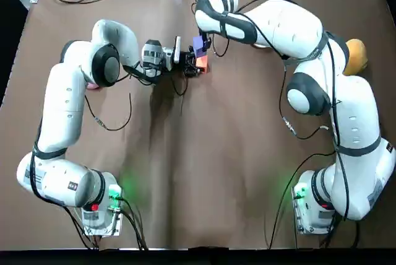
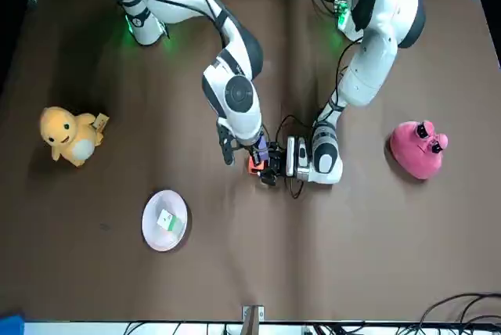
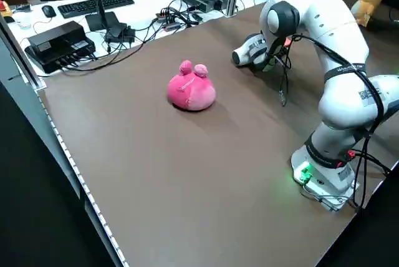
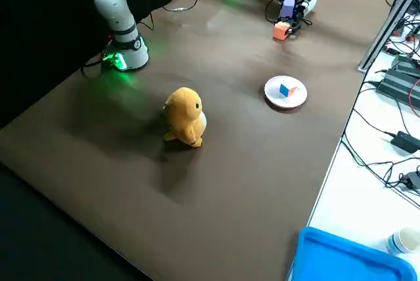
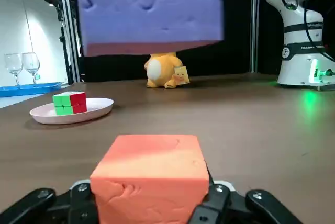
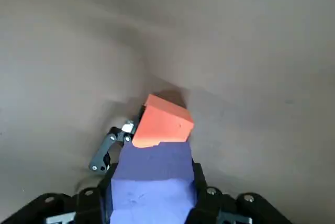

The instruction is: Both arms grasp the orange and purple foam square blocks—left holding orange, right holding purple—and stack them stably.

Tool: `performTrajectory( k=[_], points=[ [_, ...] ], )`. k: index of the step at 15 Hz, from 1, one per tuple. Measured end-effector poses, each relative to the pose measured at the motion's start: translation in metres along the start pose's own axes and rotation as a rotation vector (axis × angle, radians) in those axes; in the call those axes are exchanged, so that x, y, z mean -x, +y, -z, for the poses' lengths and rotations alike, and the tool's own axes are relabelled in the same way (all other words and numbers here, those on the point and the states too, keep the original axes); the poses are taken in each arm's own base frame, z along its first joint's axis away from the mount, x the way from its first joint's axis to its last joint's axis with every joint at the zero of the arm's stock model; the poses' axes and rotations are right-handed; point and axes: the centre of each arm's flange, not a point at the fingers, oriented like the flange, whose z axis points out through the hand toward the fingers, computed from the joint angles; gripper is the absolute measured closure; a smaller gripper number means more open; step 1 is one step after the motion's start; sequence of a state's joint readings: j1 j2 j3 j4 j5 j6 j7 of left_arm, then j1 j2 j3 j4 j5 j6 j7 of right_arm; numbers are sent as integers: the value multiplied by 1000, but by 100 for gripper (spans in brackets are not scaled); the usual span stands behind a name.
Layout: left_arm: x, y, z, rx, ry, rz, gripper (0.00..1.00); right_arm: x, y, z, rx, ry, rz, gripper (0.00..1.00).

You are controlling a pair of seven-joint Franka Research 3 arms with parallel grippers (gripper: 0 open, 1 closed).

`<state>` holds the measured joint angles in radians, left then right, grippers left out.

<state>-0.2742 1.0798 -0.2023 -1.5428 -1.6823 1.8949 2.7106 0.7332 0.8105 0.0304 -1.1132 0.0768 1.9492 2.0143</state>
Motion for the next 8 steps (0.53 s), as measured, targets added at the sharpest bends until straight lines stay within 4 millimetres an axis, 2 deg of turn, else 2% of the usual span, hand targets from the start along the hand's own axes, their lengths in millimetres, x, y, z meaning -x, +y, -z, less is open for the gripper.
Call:
performTrajectory(
  k=[2,8],
  points=[
    [0,0,0,0,-2,-1,36,5,3,-4,5,2,-32,42],
    [0,0,0,0,-2,-1,36,-11,-1,-17,22,23,-181,43]
  ],
)
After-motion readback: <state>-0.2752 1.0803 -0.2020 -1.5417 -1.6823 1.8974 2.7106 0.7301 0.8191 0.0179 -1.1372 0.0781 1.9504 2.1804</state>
